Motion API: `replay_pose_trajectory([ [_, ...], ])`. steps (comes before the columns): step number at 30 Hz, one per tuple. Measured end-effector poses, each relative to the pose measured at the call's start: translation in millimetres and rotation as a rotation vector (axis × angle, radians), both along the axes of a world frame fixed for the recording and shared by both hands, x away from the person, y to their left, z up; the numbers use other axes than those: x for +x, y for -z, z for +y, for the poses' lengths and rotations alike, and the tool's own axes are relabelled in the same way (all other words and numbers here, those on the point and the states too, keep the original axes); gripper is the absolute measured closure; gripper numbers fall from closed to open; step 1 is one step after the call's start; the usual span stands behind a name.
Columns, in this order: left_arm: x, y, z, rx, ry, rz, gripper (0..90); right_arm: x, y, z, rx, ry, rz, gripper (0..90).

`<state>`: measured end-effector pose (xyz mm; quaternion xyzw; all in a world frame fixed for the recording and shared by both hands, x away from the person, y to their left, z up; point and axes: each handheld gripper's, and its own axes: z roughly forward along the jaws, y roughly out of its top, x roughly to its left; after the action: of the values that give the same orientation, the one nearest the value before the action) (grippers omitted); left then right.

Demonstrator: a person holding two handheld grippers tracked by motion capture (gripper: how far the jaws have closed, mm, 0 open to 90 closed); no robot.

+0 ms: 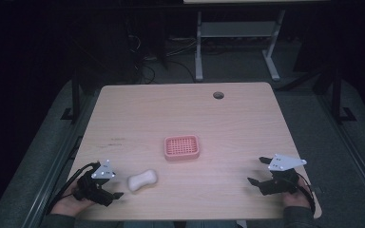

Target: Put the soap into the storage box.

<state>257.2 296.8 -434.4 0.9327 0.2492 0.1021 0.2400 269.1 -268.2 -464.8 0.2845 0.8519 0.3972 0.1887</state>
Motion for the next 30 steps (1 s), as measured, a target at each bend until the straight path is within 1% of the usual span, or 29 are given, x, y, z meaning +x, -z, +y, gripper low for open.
replay_pose_trajectory([
  [12,1.0,-2.4,-5.9,0.007,0.020,-0.008,22.5,0.5,-0.4,0.7,0.000,-0.004,0.000,13.7],
  [13,0.5,-2.5,-7.0,0.000,0.018,-0.006,22.5,0.5,-0.5,0.6,0.001,-0.005,-0.001,13.7],
  [20,1.9,-3.8,-11.5,0.001,0.031,-0.012,22.5,0.8,-0.7,0.7,0.001,-0.004,-0.005,13.8],
  [26,2.6,-5.8,-14.8,-0.009,0.035,-0.016,22.4,0.9,-0.8,0.8,0.000,-0.004,-0.003,13.8],
  [30,3.2,-6.4,-16.8,-0.008,0.042,-0.020,22.4,0.8,-0.9,0.9,0.000,-0.005,-0.004,13.7],
])
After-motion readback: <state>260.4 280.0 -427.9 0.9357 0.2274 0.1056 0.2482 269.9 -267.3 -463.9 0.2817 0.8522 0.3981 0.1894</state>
